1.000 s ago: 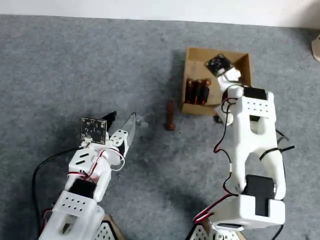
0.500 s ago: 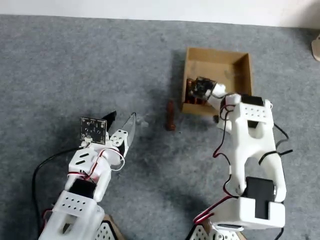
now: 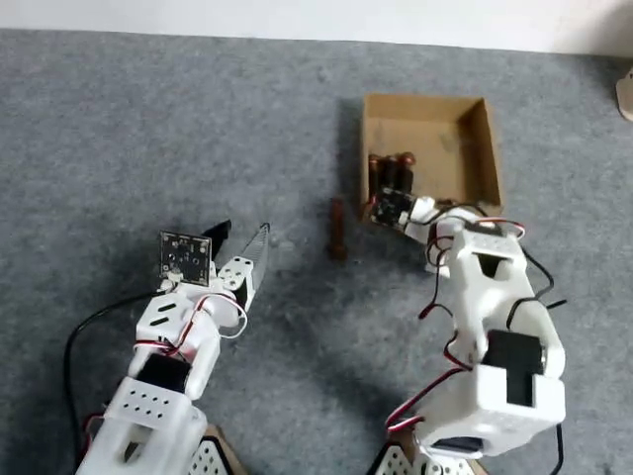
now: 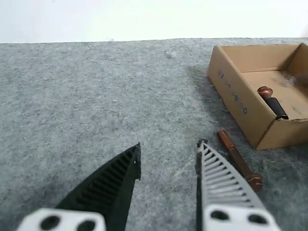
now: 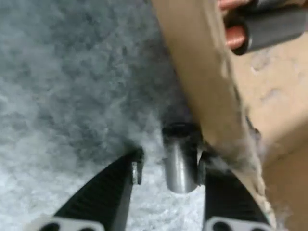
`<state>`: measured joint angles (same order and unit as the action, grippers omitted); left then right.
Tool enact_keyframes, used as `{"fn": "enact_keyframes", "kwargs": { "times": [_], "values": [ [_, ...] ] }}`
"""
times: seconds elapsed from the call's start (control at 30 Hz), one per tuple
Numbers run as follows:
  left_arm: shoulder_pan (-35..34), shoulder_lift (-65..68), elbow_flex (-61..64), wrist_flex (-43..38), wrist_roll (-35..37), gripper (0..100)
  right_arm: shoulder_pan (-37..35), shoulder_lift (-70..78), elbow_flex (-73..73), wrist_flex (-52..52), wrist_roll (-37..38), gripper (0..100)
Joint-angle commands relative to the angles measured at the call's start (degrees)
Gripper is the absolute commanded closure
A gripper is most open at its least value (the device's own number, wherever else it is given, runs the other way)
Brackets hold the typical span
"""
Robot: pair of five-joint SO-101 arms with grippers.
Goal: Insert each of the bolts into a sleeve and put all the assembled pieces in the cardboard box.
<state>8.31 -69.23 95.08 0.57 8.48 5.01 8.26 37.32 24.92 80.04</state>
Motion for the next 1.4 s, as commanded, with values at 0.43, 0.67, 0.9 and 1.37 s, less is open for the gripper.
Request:
{"fn": "enact_keyframes", "kwargs": {
  "times": [0.43, 0.67, 0.9, 1.37],
  "values": [
    [0.57, -0.84, -0.4, -1.23, -0.35, 82, 1.54, -10.95, 3.56, -10.33, -14.86, 99.3],
    [0.75, -0.84, -0.4, -1.23, -0.35, 82, 1.36, -32.04, 11.82, -7.69, -27.78, 99.3],
    [0.92, -0.84, -0.4, -1.49, -0.09, 82, 1.19, -46.81, 20.0, -1.45, -43.6, 99.3],
    [9.89, -0.22, -4.44, 3.08, 0.18, 82, -3.38, -48.57, 29.32, -5.85, -88.26, 99.3]
  ]
}}
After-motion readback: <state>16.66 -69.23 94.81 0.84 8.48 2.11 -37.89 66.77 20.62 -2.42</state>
